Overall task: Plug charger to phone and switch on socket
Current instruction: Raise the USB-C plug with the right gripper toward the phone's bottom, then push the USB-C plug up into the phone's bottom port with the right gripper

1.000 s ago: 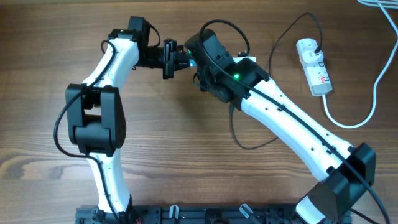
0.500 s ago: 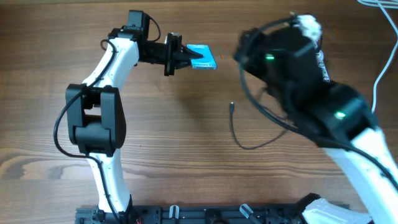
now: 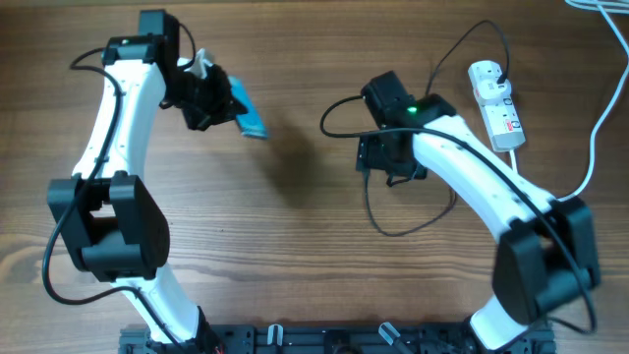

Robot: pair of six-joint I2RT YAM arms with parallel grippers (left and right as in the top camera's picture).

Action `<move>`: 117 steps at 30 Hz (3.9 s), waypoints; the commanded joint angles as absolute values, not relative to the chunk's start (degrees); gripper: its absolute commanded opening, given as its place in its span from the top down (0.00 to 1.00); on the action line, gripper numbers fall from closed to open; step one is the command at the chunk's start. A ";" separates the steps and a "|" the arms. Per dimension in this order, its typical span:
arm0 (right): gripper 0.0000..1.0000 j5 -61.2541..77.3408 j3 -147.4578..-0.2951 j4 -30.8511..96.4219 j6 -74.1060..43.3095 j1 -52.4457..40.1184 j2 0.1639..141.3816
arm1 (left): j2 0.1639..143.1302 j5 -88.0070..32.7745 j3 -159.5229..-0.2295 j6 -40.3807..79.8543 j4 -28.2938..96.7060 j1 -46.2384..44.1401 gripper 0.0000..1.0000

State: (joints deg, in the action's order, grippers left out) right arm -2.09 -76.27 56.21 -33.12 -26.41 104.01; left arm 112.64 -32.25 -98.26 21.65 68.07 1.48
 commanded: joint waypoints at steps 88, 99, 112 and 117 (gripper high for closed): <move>0.96 8.19 -86.32 52.27 -24.21 -35.40 87.77 | 111.85 -80.49 -98.63 11.92 34.57 -11.42 0.96; 0.96 7.77 -86.30 51.70 -24.05 -35.40 87.77 | 111.85 -78.61 -98.63 9.41 37.98 -11.40 0.96; 0.96 7.97 -86.30 52.12 -24.38 -35.40 87.99 | 111.85 -81.17 -98.63 9.41 37.98 -11.40 0.96; 0.96 7.94 -86.30 51.70 -24.38 -35.40 87.99 | 111.85 -81.21 -98.63 9.43 38.00 -11.40 0.96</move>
State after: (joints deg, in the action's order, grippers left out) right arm 7.46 -84.99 52.16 -25.23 -35.11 87.35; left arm 112.64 -78.13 -97.91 10.96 38.15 -11.16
